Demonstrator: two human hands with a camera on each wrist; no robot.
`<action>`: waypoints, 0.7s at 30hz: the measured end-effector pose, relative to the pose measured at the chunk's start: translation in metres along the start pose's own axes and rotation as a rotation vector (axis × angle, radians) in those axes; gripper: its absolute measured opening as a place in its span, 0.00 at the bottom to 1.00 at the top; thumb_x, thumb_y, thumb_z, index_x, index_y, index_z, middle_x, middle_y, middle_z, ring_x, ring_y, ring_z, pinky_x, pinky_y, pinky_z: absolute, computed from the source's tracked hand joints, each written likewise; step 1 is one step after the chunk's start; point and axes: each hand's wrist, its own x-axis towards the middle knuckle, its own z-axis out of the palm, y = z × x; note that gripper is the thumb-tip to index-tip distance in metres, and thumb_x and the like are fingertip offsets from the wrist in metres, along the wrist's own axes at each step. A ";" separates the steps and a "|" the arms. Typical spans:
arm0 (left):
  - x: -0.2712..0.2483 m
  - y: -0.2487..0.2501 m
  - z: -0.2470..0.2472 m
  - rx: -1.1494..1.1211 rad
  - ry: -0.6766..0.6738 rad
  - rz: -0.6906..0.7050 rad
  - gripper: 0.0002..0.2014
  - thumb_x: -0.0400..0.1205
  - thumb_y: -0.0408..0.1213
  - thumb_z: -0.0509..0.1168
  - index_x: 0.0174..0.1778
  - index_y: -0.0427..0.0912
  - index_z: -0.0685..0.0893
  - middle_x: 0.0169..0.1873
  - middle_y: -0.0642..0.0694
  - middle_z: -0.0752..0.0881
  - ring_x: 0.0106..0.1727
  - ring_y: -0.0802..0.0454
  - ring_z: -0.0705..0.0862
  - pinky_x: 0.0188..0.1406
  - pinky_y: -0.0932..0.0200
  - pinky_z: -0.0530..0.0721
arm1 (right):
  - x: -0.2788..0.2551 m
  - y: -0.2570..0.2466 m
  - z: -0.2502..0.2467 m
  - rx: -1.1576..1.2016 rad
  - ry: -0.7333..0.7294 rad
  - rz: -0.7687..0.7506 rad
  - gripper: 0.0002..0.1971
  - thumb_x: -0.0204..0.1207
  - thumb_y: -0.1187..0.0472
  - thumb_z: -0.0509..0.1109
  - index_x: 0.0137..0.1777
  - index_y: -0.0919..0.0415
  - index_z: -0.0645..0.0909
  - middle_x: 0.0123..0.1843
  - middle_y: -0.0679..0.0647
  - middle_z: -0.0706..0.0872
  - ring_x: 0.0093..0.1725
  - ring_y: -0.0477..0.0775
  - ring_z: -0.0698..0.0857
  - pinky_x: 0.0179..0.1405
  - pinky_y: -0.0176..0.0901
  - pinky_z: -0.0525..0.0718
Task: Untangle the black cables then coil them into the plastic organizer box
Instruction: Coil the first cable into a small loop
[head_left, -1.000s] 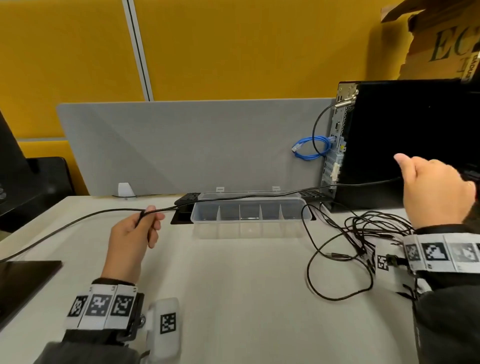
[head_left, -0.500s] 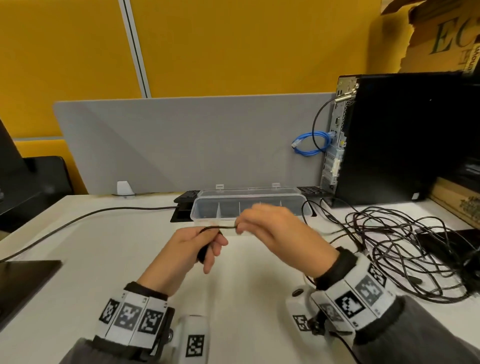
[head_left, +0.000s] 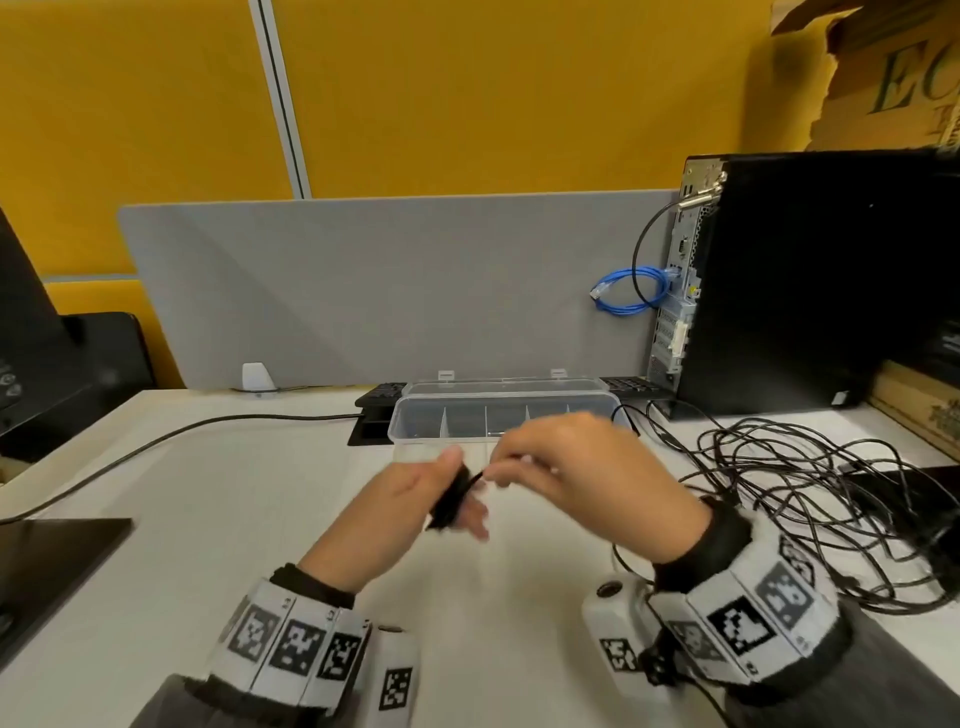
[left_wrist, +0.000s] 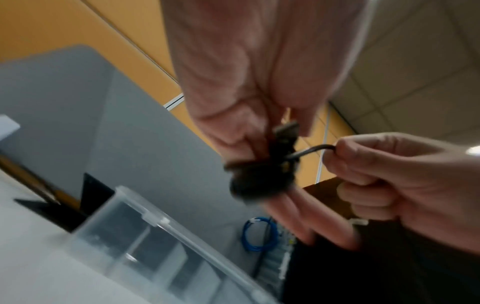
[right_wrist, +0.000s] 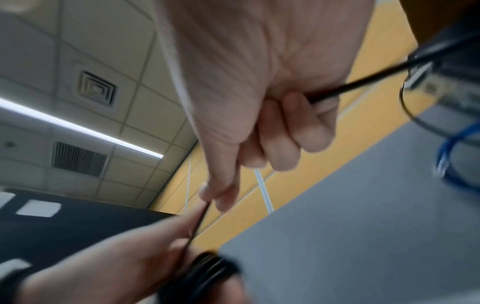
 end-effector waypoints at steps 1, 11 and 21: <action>-0.004 0.005 0.002 -0.041 -0.160 -0.034 0.29 0.82 0.56 0.47 0.39 0.40 0.88 0.28 0.46 0.89 0.33 0.56 0.84 0.42 0.69 0.79 | -0.001 0.005 -0.008 0.006 0.100 0.017 0.19 0.72 0.34 0.57 0.41 0.44 0.84 0.32 0.37 0.81 0.34 0.39 0.76 0.38 0.44 0.79; 0.002 0.001 -0.043 -1.108 0.524 0.109 0.12 0.81 0.45 0.57 0.32 0.46 0.71 0.20 0.54 0.72 0.15 0.62 0.69 0.18 0.72 0.72 | -0.032 0.096 -0.070 0.062 0.621 0.339 0.24 0.76 0.46 0.62 0.25 0.62 0.69 0.22 0.53 0.69 0.24 0.50 0.68 0.24 0.27 0.67; 0.006 -0.019 -0.045 -1.242 0.815 0.191 0.10 0.84 0.46 0.57 0.41 0.47 0.76 0.28 0.57 0.77 0.23 0.61 0.74 0.32 0.73 0.76 | -0.054 0.113 -0.089 -0.470 0.871 0.674 0.32 0.80 0.35 0.51 0.29 0.64 0.70 0.24 0.58 0.70 0.28 0.59 0.70 0.43 0.60 0.68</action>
